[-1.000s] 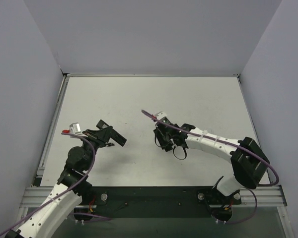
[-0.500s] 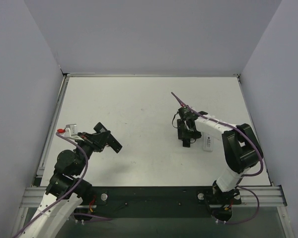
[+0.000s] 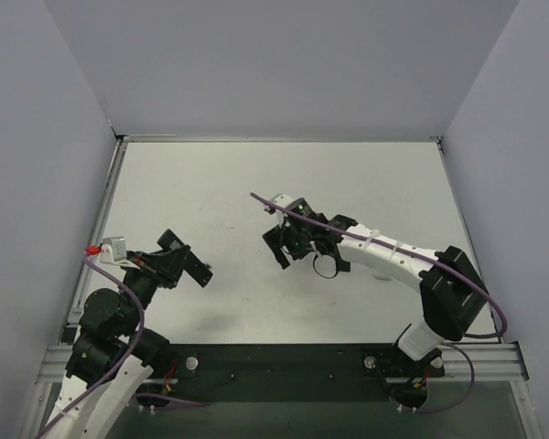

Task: Load the batteries into the remote control

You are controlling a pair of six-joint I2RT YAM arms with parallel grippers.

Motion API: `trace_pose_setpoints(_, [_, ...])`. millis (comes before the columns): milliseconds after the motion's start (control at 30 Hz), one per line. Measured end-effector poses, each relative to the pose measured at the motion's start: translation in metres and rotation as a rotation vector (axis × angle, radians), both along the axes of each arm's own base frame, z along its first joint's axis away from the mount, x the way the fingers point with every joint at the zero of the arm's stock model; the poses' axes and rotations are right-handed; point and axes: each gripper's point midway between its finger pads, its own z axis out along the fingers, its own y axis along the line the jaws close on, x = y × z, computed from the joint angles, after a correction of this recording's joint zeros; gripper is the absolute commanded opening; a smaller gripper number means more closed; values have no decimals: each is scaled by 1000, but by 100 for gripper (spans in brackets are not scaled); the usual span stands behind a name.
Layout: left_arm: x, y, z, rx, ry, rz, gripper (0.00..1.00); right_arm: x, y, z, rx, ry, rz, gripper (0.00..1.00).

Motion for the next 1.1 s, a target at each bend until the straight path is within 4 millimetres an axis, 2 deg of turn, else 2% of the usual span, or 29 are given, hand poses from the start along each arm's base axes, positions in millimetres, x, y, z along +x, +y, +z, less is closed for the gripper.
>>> trace_pose_setpoints(100, [-5,6,6,8,-13,14,0,-4,46,10,57,-25,164,73])
trace_pose_setpoints(167, [-10,11,8,15,-21,26,0,-7,73,8,82,-28,251,67])
trace_pose_setpoints(233, [-14,16,11,23,-27,41,0,-12,100,0,103,-21,342,62])
trace_pose_setpoints(433, [-27,32,22,40,-55,83,0,-23,155,-26,117,18,516,58])
trace_pose_setpoints(533, [-28,38,21,55,-48,110,0,-26,175,-34,128,22,570,58])
trace_pose_setpoints(667, [-27,45,9,92,-10,146,0,-27,198,-41,144,24,623,57])
trace_pose_setpoints(867, [-26,52,-5,133,33,177,0,-21,217,-52,148,22,663,55])
trace_pose_setpoints(1100, [-25,56,-9,152,45,196,0,-14,233,-64,142,17,688,51])
